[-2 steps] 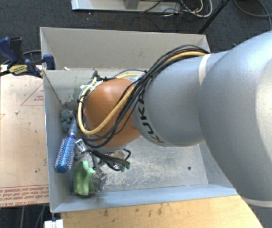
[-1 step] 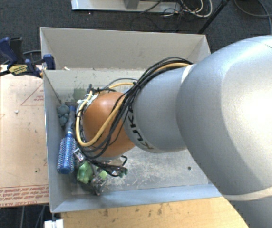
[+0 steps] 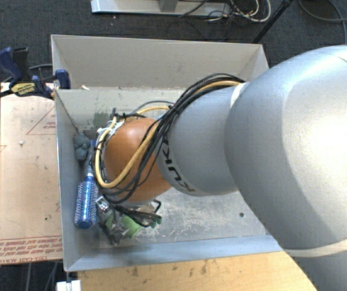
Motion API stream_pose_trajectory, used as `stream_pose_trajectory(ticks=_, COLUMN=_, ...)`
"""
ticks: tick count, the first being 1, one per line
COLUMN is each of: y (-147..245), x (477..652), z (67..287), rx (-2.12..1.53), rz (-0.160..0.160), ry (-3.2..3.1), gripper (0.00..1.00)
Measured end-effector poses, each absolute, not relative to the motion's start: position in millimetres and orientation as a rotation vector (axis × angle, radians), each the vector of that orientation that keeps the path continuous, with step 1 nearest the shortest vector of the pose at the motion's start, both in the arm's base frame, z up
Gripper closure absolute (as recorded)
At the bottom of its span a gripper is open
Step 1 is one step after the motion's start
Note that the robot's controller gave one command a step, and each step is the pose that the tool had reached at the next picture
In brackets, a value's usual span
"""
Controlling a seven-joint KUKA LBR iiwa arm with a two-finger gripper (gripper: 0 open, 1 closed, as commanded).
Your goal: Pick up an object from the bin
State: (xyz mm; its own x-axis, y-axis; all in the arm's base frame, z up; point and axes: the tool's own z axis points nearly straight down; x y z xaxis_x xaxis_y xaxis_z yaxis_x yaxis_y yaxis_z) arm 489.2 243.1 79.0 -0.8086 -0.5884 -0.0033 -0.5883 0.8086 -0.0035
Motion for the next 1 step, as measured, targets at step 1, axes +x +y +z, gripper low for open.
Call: stream_pose_trajectory(ticks=1, y=221.0, x=496.2, z=230.4, rx=-1.336, rz=0.001, ry=2.833, gripper=1.0)
